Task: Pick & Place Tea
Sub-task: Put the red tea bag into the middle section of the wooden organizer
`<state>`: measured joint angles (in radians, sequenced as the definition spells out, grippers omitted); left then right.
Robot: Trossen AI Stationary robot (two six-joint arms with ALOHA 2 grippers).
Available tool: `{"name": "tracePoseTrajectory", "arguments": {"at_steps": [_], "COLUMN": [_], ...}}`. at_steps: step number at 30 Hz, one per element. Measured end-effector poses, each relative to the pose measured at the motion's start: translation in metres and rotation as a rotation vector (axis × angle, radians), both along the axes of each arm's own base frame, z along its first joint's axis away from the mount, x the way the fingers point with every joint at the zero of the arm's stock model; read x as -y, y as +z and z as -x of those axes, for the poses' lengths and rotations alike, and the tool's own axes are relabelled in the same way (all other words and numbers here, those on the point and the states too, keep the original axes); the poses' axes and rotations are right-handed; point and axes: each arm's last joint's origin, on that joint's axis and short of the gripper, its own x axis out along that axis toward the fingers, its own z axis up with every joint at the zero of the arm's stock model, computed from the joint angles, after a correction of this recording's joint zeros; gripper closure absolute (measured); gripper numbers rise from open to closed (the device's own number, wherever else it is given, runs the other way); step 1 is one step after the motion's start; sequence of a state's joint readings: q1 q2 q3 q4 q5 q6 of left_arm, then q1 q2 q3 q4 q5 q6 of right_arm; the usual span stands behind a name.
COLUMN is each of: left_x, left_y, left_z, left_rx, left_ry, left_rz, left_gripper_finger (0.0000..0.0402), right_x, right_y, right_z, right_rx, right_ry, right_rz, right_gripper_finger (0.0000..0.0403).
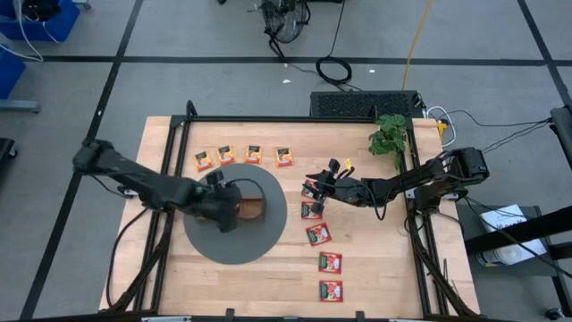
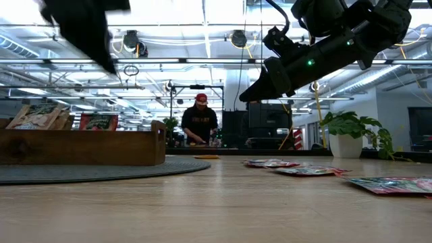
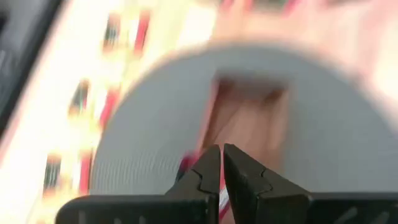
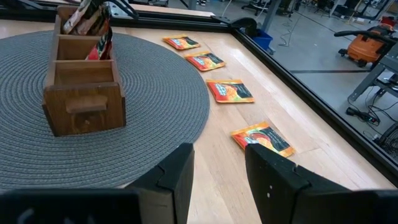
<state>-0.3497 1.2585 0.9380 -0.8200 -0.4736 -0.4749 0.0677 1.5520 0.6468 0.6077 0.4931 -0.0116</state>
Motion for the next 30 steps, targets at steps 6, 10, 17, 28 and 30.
{"name": "tracePoseTrajectory", "arguments": {"at_steps": [6, 10, 17, 28, 30], "left_x": [0.000, -0.010, -0.035, -0.052, -0.052], "left_y": [0.046, 0.055, 0.010, 0.000, -0.001], "left_z": [0.030, 0.047, 0.070, 0.075, 0.075], "left_rx": [0.421, 0.648, 0.759, 0.907, 0.909], "left_ry": [-0.260, -0.414, -0.366, -0.313, -0.292], "left_rz": [-0.045, -0.044, 0.001, -0.004, 0.021], "left_gripper_finger": [0.0373, 0.0373, 0.0373, 0.0373, 0.0373], "right_x": [0.000, 0.000, 0.000, 0.000, -0.002], "right_y": [0.000, 0.001, 0.001, 0.004, 0.002], "right_z": [0.000, 0.000, 0.000, -0.001, -0.001], "right_rx": [0.000, 0.007, 0.013, 0.049, 0.043], "right_ry": [0.000, 0.000, -0.003, -0.005, 0.000], "right_rz": [0.000, 0.000, -0.007, -0.017, -0.032], "right_gripper_finger": [0.0273, 0.0273, 0.0273, 0.0273, 0.0273]}}
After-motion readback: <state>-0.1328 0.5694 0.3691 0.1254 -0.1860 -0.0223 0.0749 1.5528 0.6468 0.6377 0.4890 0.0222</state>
